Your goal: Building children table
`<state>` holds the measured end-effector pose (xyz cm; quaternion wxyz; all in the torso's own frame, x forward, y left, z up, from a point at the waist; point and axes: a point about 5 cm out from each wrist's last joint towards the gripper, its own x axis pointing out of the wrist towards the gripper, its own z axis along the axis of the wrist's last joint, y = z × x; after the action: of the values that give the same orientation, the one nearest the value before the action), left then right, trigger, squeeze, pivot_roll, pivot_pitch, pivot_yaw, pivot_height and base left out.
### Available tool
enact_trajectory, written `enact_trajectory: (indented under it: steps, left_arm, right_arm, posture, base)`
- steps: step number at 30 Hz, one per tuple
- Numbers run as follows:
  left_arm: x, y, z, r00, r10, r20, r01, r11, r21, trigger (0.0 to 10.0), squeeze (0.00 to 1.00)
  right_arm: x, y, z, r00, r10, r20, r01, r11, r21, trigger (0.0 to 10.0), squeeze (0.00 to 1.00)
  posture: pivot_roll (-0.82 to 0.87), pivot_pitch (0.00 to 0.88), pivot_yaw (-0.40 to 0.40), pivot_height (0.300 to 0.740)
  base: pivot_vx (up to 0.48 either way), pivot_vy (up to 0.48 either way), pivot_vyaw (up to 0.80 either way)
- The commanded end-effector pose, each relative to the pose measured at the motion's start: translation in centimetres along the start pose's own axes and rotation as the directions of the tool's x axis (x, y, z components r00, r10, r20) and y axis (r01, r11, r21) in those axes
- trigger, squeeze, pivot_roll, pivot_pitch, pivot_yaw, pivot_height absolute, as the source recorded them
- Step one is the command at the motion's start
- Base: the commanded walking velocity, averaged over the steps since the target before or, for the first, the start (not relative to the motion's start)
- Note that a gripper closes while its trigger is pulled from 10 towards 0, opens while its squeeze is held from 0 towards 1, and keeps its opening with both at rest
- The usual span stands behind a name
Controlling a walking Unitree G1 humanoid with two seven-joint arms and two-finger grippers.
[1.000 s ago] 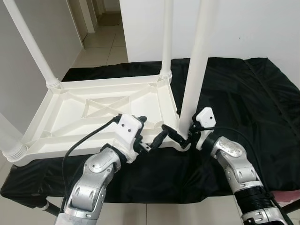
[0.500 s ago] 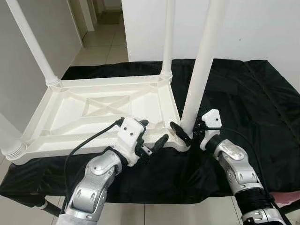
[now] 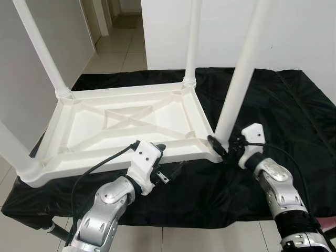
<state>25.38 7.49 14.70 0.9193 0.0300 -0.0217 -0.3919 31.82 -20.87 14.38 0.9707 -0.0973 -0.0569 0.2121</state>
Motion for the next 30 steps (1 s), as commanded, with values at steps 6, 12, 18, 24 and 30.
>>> enact_trajectory:
  steps: [6,12,18,24,30]
  left_arm:
    - [0.1,-0.7,-0.2,0.996,-0.092,0.0,0.092,0.996,0.009,10.0,0.0]
    - [0.4,-1.0,-0.3,0.992,-0.129,-0.006,0.129,0.991,0.022,10.0,0.0]
    - [0.7,-1.4,-0.5,0.99,-0.138,-0.015,0.139,0.99,0.025,10.0,0.0]
    - [0.8,-1.8,-0.5,0.99,-0.143,-0.015,0.143,0.99,0.01,10.0,0.0]
    - [1.1,-1.5,-0.3,0.992,-0.123,-0.002,0.123,0.992,0.02,10.0,0.0]
  right_arm:
    - [-1.3,-1.6,-1.1,0.994,-0.106,-0.04,0.106,0.994,-0.003,10.0,0.0]
    - [-0.1,0.2,-0.8,1.0,0.004,-0.013,-0.004,1.0,0.002,7.1,0.0]
    - [1.0,0.8,-0.7,0.998,0.061,-0.007,-0.061,0.998,-0.013,0.0,0.0]
    - [1.5,1.0,-0.7,0.997,0.08,-0.008,-0.08,0.996,-0.036,0.0,0.0]
    - [2.1,1.0,-0.5,0.996,0.085,-0.012,-0.085,0.995,-0.044,10.0,0.0]
  posture:
    - [-0.07,0.0,0.063,0.74]
    - [-0.08,0.0,0.07,0.74]
    - [-0.08,0.0,0.069,0.74]
    - [-0.08,0.0,0.065,0.74]
    - [-0.08,0.0,0.052,0.74]
  base:
    - [0.0,0.0,0.0]
    - [0.0,0.0,0.0]
    - [0.0,0.0,0.0]
    - [0.0,0.0,0.0]
    - [0.0,0.0,0.0]
